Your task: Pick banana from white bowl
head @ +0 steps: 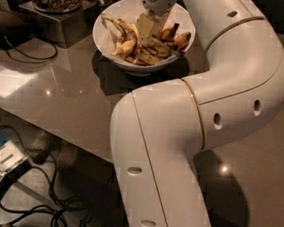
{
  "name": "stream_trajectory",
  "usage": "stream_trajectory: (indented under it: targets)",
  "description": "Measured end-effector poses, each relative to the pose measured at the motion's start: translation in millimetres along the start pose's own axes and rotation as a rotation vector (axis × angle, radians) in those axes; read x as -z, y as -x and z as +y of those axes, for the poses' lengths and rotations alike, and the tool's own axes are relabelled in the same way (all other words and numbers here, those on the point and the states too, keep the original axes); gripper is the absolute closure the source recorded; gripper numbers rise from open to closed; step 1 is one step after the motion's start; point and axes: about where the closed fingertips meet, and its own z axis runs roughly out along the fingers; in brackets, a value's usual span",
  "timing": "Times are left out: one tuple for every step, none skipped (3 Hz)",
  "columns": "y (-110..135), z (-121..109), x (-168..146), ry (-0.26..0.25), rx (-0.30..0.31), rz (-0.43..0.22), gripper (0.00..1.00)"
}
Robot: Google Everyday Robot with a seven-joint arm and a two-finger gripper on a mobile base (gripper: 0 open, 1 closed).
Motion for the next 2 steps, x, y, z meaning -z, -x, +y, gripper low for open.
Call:
stream_trajectory:
  targets:
    - [0.1,0.0,0.4,0.0,0.0,0.0,0.62]
    - [-1.1,0.6,-5.2,0.0,0.0,0.0,0.62]
